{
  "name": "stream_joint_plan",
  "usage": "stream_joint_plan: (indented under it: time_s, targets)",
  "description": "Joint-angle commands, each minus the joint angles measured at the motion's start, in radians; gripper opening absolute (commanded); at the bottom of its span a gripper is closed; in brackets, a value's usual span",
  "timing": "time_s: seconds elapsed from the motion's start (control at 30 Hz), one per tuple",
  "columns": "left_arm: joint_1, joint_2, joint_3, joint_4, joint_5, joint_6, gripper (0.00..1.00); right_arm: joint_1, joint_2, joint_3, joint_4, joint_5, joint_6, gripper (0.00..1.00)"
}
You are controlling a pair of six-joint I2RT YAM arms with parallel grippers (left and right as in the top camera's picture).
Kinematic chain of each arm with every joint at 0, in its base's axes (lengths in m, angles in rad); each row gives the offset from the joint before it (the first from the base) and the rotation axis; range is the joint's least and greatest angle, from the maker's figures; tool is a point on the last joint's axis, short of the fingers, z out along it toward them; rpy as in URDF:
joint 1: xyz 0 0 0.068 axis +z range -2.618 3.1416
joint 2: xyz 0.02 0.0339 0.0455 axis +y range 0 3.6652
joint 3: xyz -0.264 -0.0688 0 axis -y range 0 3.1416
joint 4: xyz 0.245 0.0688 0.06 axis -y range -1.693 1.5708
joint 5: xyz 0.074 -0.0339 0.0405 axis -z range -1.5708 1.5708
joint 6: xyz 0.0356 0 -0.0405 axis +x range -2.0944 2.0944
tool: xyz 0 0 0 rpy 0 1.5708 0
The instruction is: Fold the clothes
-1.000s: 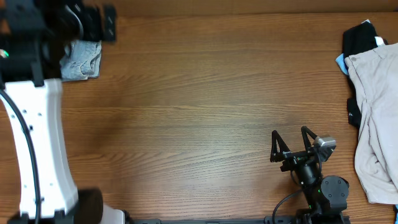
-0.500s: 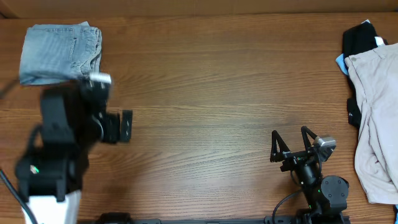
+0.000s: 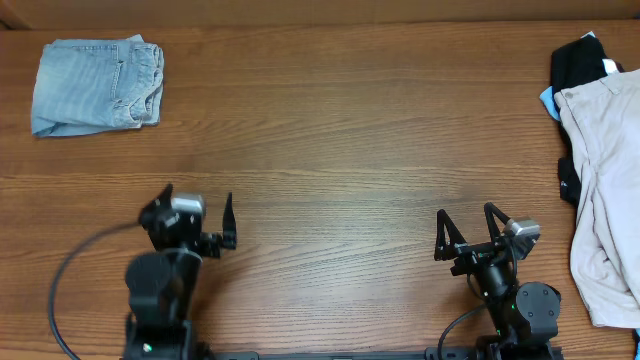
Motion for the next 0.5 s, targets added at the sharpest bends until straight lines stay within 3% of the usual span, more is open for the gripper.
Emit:
stream_joint_plan:
  time_s: [0.0,0.3,0.47]
  targets:
    - [0.003,-0.146,-0.122,0.039,0.032,-0.035,1.0,0.008,-0.008,0.0,0.005,0.01,0.001,1.0]
    - [0.003,-0.36,-0.192,-0.115,0.023,-0.035,1.0,0.008,-0.008,0.0,0.005,0.01,0.001,1.0]
    - [0.003,-0.426,-0.192,-0.11,0.02,-0.031,1.0,0.008,-0.008,0.0,0.005,0.01,0.001,1.0]
